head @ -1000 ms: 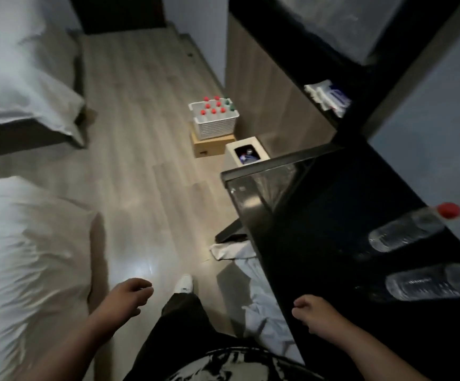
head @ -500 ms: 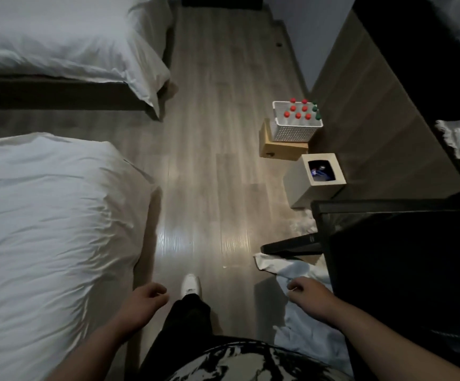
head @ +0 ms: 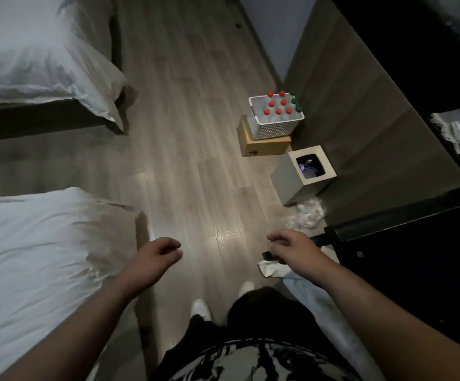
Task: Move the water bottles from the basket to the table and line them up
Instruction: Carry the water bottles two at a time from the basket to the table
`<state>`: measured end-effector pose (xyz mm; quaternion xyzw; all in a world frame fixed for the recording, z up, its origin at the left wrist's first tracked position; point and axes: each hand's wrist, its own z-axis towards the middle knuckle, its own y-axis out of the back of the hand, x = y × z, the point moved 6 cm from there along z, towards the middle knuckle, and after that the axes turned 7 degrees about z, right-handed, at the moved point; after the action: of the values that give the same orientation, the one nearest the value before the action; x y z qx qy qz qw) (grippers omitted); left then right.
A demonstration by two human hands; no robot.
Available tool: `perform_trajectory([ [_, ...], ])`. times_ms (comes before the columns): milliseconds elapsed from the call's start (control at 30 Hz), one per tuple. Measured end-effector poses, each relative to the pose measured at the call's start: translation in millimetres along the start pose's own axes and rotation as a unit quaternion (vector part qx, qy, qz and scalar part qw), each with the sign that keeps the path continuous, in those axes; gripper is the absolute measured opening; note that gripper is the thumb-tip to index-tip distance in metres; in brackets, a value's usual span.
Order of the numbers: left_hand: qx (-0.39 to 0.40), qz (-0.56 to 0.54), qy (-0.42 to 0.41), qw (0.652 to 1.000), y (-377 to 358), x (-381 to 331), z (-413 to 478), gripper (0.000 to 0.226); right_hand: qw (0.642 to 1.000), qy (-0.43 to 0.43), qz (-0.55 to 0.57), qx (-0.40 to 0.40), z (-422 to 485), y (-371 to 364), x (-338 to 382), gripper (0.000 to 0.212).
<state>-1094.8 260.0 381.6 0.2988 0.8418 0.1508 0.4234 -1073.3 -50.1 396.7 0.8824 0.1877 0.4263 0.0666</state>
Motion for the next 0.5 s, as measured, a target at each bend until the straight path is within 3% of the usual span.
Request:
perform_trajectory([
  [133, 0.03, -0.012, -0.011, 0.999, 16.2, -38.0, 52.1, 0.027, 1.0, -0.02, 0.019, -0.001, 36.5, 18.7, 8.1, 0.014],
  [300, 0.032, -0.12, -0.008, 0.992, 44.8, -85.6, 97.8, 0.039, 0.996, -0.025, 0.078, 0.029, 108.5, 44.8, 41.9, 0.013],
  [500, -0.049, -0.141, 0.022, 0.988, 112.7, -119.5, 146.4, 0.028, 0.992, 0.018, 0.005, 0.122, 202.5, 37.9, 145.2, 0.012],
])
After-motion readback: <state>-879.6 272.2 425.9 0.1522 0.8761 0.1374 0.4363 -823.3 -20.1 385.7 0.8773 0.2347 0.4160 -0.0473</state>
